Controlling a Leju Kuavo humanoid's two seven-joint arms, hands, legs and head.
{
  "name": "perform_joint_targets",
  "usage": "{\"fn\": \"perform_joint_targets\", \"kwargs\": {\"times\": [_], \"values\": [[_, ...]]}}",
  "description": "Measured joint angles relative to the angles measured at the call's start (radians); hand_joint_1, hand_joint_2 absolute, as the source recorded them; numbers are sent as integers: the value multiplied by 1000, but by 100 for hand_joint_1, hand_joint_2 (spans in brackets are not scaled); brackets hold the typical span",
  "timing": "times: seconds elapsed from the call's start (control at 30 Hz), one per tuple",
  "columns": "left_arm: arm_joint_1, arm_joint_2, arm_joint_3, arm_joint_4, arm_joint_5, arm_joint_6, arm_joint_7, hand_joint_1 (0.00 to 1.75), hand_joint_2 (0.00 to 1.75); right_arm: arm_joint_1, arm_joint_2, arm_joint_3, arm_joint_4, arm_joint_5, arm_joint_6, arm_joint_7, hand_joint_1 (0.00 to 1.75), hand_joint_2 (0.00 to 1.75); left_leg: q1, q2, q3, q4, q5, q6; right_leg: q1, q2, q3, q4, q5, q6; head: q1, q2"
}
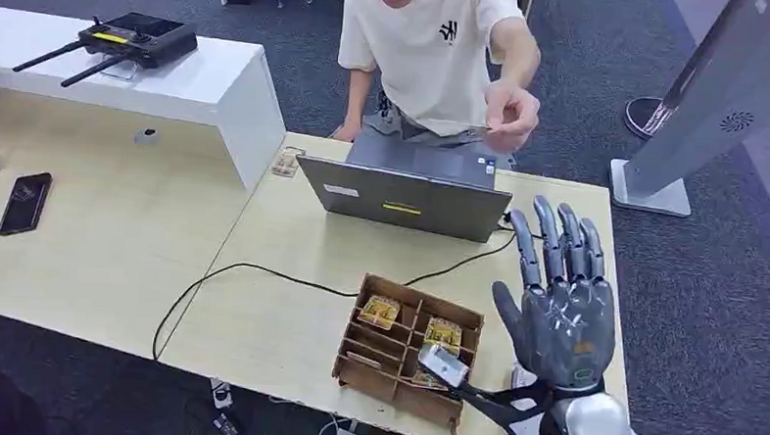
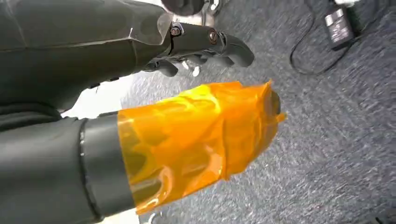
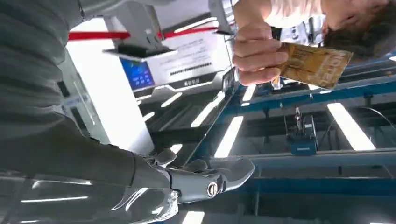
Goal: Pass the card to the sensor for recognition and then transmit it.
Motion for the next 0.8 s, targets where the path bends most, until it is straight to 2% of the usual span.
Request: {"fn": "perform_joint_targets", "kwargs": {"times": [0.17, 0.3, 0.8], "values": [[-6, 5, -38, -6, 0, -10, 0, 0, 0, -69, 0, -2, 70, 4, 11, 18, 0, 175, 0, 0, 0, 0, 0, 0, 0, 0, 0, 0, 0, -1, 0, 0], [-6, 6, -62, -11, 0, -15, 2, 0, 0, -117, -1, -2, 110, 5, 19, 70, 0, 175, 0, 0, 0, 0, 0, 0, 0, 0, -1, 0, 0, -1, 1, 0], [-8, 6, -123, -31, 0, -42, 14, 0, 0, -183, -2, -1, 162, 5, 80, 173, 0, 175, 0, 0, 0, 0, 0, 0, 0, 0, -1, 0, 0, -1, 0, 0]]}}
